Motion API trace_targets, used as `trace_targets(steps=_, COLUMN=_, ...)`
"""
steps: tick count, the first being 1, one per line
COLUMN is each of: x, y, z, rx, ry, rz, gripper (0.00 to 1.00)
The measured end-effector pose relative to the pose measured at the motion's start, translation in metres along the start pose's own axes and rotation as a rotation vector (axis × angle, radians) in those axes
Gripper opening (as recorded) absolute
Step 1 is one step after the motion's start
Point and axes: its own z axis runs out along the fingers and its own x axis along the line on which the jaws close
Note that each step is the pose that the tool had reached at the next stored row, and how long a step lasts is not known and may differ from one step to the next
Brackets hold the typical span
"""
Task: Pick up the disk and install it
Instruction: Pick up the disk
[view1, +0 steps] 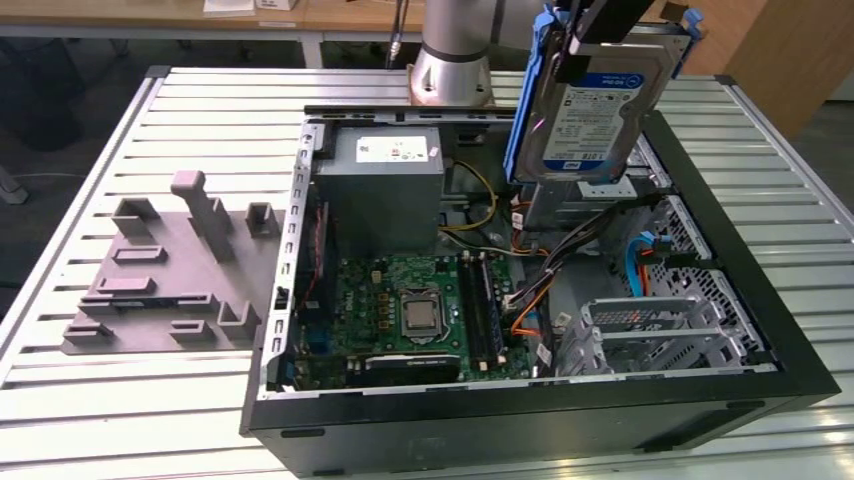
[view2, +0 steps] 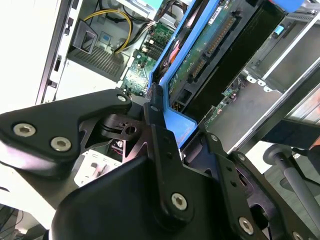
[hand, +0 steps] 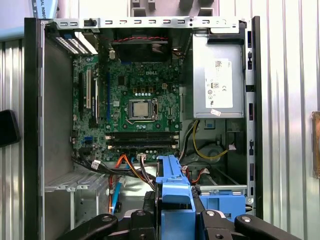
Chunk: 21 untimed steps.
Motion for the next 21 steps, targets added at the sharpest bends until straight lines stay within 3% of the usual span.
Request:
trace_targets(steps=10, x=0.0004, y=0.0132, z=0.0003, rx=0.0, ry=0.0, rz=0.0, gripper=0.36)
trace_targets(steps=21, x=0.0007, y=0.0227, z=0.0006, rx=0.0, ry=0.0001, rz=0.0, gripper=0.36)
